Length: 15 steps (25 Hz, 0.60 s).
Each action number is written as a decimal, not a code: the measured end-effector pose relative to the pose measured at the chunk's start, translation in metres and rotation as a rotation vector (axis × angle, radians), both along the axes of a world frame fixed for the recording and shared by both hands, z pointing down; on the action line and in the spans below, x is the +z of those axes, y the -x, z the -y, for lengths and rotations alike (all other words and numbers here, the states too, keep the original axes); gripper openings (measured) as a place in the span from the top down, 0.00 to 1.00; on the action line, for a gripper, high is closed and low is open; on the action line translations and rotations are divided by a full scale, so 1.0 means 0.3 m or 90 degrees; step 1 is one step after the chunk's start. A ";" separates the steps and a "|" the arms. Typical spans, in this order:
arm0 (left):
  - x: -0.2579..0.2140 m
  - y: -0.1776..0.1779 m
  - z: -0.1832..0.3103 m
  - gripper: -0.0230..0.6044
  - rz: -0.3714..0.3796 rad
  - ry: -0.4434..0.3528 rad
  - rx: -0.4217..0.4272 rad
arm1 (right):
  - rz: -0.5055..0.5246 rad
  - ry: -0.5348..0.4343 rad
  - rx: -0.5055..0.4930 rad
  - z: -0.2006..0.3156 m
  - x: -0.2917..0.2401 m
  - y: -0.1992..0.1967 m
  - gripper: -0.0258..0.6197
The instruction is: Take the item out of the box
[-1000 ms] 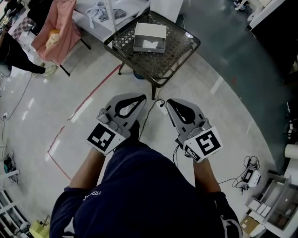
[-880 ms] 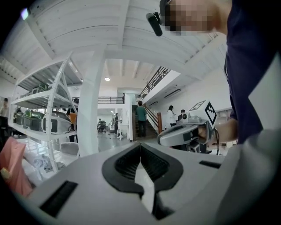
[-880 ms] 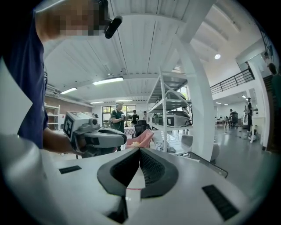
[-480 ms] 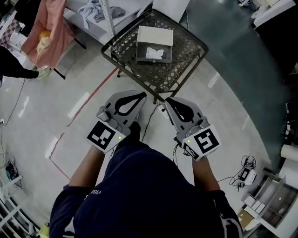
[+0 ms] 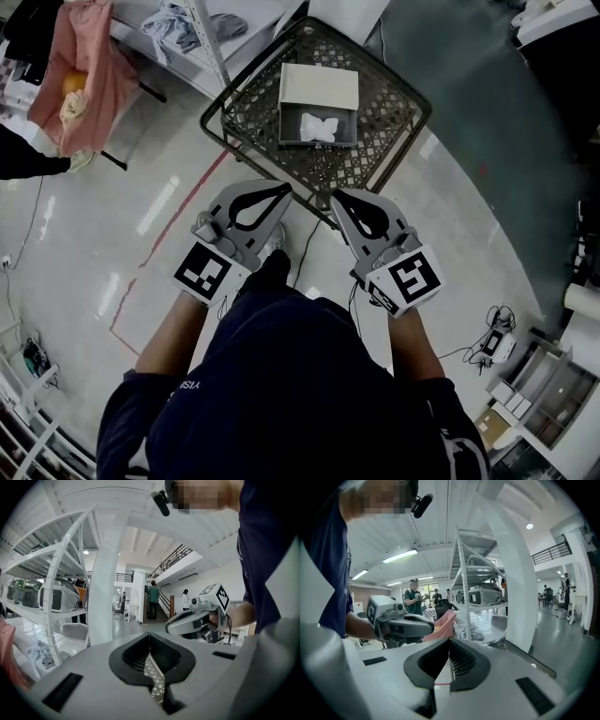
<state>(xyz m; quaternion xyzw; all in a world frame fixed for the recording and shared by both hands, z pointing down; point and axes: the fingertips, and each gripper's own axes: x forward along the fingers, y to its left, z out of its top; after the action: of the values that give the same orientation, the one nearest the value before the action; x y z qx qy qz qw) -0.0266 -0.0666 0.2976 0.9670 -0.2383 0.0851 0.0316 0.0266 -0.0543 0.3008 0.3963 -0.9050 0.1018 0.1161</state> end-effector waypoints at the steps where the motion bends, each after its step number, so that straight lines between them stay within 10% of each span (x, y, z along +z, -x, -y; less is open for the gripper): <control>1: 0.008 0.004 0.033 0.95 0.005 0.001 0.004 | -0.001 0.001 0.004 0.033 0.007 0.001 0.92; 15: 0.083 0.022 0.246 0.95 0.003 0.026 0.002 | -0.032 0.026 0.010 0.251 0.065 -0.003 0.92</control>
<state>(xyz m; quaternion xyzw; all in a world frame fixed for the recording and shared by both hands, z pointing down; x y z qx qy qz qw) -0.0332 -0.1404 0.3225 0.9664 -0.2347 0.0923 0.0506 0.0276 -0.1297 0.3203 0.4032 -0.8965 0.1116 0.1459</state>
